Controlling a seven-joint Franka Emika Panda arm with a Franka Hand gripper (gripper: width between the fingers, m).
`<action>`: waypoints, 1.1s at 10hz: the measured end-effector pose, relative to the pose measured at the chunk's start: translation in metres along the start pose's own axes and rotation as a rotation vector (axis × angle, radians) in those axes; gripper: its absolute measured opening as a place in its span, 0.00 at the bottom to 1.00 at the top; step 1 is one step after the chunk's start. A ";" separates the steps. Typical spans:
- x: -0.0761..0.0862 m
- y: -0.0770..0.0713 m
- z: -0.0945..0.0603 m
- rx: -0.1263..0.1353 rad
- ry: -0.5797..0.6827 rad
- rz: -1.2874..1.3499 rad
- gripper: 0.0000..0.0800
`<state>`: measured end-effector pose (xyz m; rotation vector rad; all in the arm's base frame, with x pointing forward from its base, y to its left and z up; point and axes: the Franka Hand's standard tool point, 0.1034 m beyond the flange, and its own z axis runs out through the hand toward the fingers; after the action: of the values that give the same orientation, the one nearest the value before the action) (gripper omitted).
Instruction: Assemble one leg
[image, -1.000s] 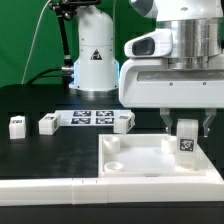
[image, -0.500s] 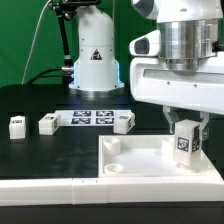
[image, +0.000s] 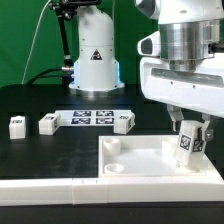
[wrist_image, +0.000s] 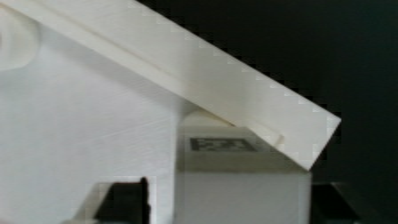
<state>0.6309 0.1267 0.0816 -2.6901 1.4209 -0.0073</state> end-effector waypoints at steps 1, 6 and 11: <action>-0.002 0.001 0.000 -0.015 -0.005 -0.107 0.64; -0.005 -0.007 0.001 -0.101 -0.016 -0.795 0.81; 0.010 -0.003 0.001 -0.097 -0.028 -1.283 0.81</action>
Offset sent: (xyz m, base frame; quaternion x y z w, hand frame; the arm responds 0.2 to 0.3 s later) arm 0.0085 0.0073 0.0034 -0.0815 0.0137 -0.3688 0.9258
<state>0.6392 0.1200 0.0808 -3.0948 -0.4882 0.0036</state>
